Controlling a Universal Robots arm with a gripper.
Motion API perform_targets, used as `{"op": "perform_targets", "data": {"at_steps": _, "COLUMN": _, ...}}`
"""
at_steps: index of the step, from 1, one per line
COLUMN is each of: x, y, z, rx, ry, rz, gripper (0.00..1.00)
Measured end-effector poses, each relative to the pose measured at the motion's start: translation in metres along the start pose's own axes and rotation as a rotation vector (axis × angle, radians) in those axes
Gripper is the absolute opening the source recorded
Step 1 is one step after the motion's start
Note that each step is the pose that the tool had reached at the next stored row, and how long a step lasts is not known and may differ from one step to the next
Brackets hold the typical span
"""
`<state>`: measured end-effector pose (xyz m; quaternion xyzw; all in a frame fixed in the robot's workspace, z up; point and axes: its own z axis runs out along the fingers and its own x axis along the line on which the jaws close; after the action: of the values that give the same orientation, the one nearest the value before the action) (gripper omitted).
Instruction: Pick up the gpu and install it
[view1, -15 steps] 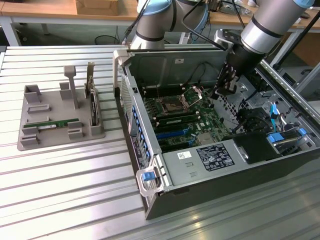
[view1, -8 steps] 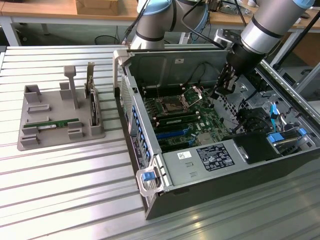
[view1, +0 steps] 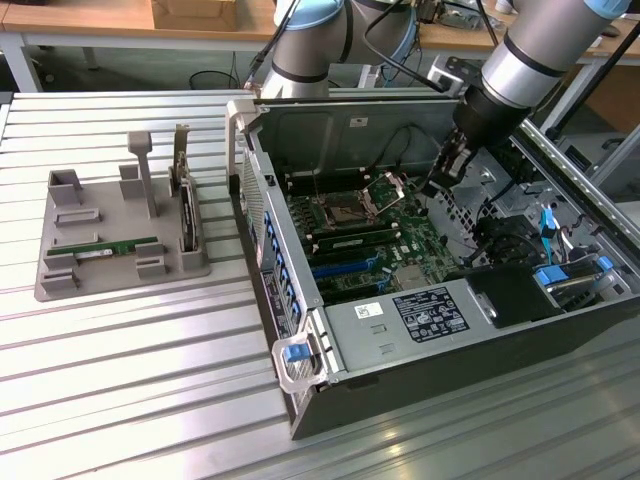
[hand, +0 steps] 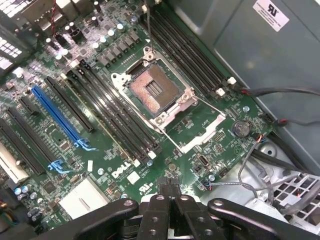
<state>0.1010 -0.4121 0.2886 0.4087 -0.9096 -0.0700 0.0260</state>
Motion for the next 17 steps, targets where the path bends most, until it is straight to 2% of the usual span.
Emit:
{"op": "perform_targets", "data": {"at_steps": 3, "x": 0.0000, "y": 0.0000, "z": 0.0000, "rx": 0.0004, "ry": -0.0040, "rz": 0.027, "gripper": 0.10}}
{"op": "perform_targets", "data": {"at_steps": 6, "x": 0.0000, "y": 0.0000, "z": 0.0000, "rx": 0.0008, "ry": -0.0118, "rz": 0.079, "gripper": 0.10}}
{"op": "perform_targets", "data": {"at_steps": 9, "x": 0.0000, "y": 0.0000, "z": 0.0000, "rx": 0.0011, "ry": -0.0162, "rz": 0.108, "gripper": 0.10}}
{"op": "perform_targets", "data": {"at_steps": 13, "x": 0.0000, "y": 0.0000, "z": 0.0000, "rx": 0.0018, "ry": -0.0256, "rz": 0.171, "gripper": 0.10}}
{"op": "perform_targets", "data": {"at_steps": 17, "x": 0.0000, "y": 0.0000, "z": 0.0000, "rx": 0.0022, "ry": -0.0324, "rz": 0.216, "gripper": 0.10}}
